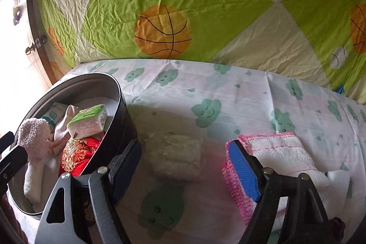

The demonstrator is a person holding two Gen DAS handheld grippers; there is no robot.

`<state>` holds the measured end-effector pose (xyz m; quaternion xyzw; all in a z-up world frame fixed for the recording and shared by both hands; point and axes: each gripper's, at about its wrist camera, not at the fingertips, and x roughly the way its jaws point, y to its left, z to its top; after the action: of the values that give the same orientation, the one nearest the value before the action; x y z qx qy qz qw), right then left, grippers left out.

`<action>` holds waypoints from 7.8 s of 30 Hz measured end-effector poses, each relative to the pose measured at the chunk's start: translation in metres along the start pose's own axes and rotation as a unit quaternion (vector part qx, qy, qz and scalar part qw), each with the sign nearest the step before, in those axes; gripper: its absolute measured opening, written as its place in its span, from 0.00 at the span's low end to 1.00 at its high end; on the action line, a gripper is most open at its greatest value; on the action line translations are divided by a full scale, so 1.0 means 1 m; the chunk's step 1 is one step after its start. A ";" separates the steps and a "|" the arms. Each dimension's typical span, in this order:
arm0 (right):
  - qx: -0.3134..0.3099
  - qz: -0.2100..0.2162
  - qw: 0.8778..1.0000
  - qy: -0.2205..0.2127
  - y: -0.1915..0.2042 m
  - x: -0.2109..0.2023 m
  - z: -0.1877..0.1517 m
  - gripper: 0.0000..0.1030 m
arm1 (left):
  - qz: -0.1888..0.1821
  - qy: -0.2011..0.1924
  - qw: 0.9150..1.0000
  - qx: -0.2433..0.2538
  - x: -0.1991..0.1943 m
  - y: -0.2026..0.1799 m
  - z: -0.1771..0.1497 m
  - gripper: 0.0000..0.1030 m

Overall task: Organize soft objects
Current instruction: 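Move the right tool to the clear plastic bag and grasp it while the left tool reaches the pink-edged towel, then grasp the pink-edged white towel with the left tool, then lift and carry the towel and plastic bag toward the tin with both tools, then lower the towel and plastic bag into the tin and open both tools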

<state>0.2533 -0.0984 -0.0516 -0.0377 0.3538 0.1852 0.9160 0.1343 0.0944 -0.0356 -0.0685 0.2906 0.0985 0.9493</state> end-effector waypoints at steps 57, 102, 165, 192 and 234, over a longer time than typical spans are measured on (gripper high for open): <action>0.195 -0.116 0.969 -0.096 -0.183 -0.098 -0.043 0.40 | -0.173 0.130 0.962 0.165 0.088 -0.250 -0.016 0.99; 0.127 -0.114 0.979 -0.109 -0.144 -0.087 -0.046 0.40 | -0.202 0.054 0.970 0.124 0.057 -0.187 -0.021 0.12; 0.019 -0.100 0.977 -0.187 -0.058 -0.127 -0.077 0.40 | -0.143 -0.061 0.985 0.069 -0.023 -0.118 -0.041 0.12; -0.025 -0.068 0.975 -0.209 -0.026 -0.138 -0.087 0.40 | -0.127 -0.079 0.987 0.050 -0.036 -0.094 -0.048 0.12; -0.056 0.046 0.974 -0.215 0.044 -0.132 -0.034 0.40 | -0.078 -0.106 0.991 0.035 -0.063 0.002 -0.012 0.12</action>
<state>0.1259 -0.1052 0.0131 -0.0322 0.1394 0.2502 0.9576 0.0766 0.0844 -0.0098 -0.0469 0.1856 0.0203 0.9813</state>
